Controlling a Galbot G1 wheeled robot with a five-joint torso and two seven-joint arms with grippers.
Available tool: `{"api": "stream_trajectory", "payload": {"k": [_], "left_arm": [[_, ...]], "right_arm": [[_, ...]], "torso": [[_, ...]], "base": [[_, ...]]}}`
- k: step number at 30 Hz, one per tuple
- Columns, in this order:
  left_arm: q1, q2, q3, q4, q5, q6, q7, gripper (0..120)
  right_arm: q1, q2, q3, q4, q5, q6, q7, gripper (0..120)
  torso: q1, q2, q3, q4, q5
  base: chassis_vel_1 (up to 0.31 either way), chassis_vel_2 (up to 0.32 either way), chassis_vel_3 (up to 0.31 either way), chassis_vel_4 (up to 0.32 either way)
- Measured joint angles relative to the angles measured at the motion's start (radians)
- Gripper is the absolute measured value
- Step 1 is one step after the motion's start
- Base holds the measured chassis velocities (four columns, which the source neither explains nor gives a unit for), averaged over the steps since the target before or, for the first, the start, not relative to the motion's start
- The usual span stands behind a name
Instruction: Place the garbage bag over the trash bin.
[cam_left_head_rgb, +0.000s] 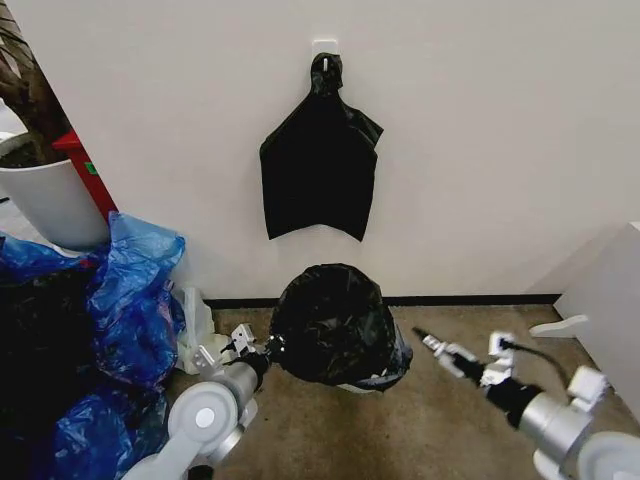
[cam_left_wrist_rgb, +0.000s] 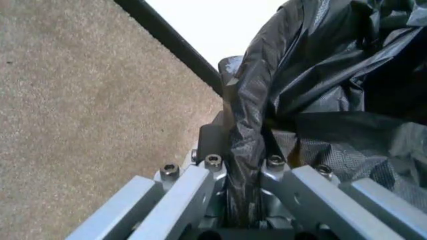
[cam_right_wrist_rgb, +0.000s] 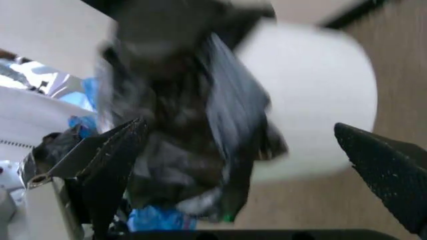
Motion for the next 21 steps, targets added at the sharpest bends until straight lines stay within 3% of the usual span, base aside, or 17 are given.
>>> {"api": "stream_trajectory", "payload": {"k": [6,17,21], "left_arm": [[-0.006,0.011,-0.02,-0.005,-0.032,0.007,-0.007,0],[-0.015,0.027,-0.05,-0.053,-0.144,0.026,-0.048,0],[-0.03,0.028,-0.077,-0.076,-0.242,0.038,-0.109,0]], "right_arm": [[0.032,0.03,-0.046,-0.012,-0.002,-0.034,0.041,100],[0.077,0.09,-0.123,-0.156,-0.175,-0.01,-0.004,100],[0.077,0.115,-0.123,-0.264,-0.251,0.0,-0.06,100]], "torso": [[0.0,0.0,0.0,0.0,-0.0008],[0.0,0.0,0.0,0.0,-0.0003],[0.0,0.0,0.0,-0.0001,-0.0003]], "base": [[0.0,0.0,0.0,0.0],[0.0,0.0,0.0,0.0],[0.0,0.0,0.0,0.0]]}}
